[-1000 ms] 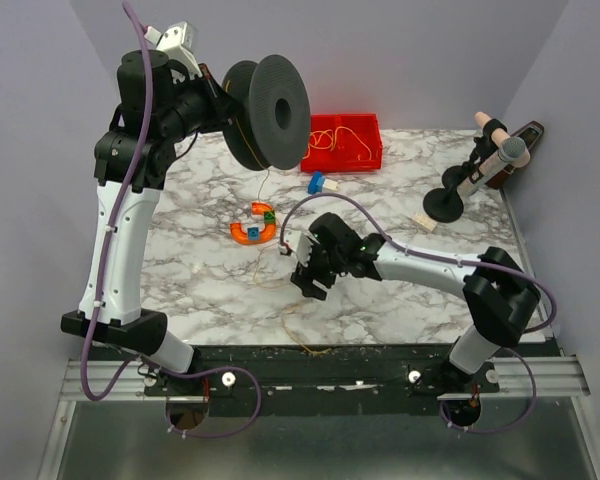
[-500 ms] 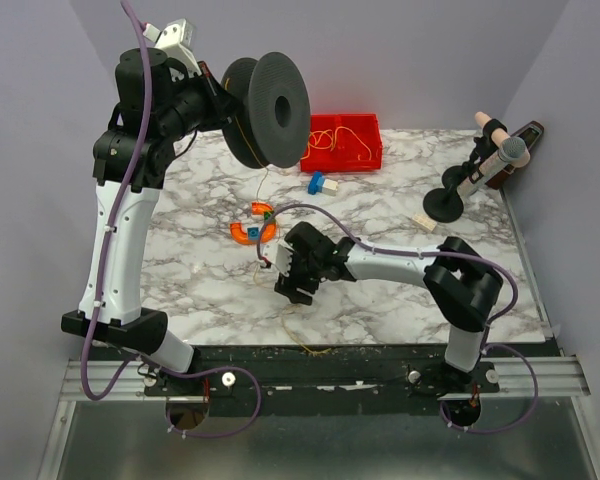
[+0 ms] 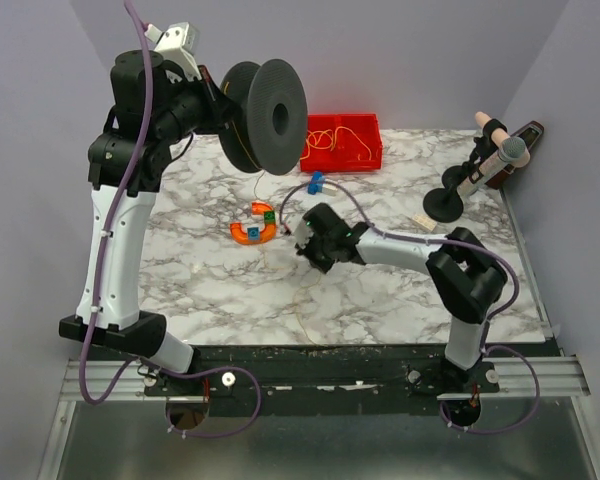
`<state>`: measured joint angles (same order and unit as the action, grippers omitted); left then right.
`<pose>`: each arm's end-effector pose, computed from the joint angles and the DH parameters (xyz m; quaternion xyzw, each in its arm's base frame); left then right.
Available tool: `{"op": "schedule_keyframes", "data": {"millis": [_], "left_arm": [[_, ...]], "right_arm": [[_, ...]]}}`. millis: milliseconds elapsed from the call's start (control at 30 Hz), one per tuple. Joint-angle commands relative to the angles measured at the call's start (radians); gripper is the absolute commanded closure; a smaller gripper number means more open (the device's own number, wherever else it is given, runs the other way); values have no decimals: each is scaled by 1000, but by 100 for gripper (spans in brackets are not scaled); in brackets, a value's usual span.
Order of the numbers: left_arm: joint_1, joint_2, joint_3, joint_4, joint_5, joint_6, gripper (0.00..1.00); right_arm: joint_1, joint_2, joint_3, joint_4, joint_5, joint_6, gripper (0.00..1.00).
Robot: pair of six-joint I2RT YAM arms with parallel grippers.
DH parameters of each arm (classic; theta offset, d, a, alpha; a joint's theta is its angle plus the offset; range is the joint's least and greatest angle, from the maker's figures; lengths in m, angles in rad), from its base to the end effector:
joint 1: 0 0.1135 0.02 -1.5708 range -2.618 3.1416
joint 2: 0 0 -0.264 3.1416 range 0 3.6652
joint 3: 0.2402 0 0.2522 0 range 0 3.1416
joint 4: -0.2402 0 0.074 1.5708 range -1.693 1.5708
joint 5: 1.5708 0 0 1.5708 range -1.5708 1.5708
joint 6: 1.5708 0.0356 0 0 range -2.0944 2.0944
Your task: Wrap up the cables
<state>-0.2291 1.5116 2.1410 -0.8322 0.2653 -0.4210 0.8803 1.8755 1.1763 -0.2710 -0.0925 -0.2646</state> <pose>0.2640 -0.0711 0.5479 0.0096 0.7727 -0.2972 0.5608 0.2441 0.3006 0.1633 -0.5284 0.7947 0.1316 0.2682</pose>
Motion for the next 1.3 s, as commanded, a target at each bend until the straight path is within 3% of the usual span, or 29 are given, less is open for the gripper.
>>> {"op": "schedule_keyframes", "data": {"millis": [0, 267, 533, 667, 833, 1100, 1267], "left_arm": [[2, -79, 25, -4, 118, 76, 100], [1, -146, -10, -79, 284, 158, 100], [-10, -235, -219, -215, 289, 488, 100], [-27, -284, -349, -254, 250, 661, 100], [-58, -314, -466, -275, 233, 746, 100], [-251, -317, -657, -176, 51, 739, 100], [-322, -249, -704, -113, -60, 728, 100]], "right_arm": [[-205, -116, -17, 74, 60, 131, 99], [-437, -251, 6, 162, 28, 202, 99], [-601, -384, 193, 101, 65, 168, 99], [-613, -409, 347, 23, 143, 99, 99], [-613, -440, 469, -25, 122, 64, 99], [-601, -473, 586, -74, 8, 105, 99], [-515, -440, 742, -140, 42, 59, 99]]}}
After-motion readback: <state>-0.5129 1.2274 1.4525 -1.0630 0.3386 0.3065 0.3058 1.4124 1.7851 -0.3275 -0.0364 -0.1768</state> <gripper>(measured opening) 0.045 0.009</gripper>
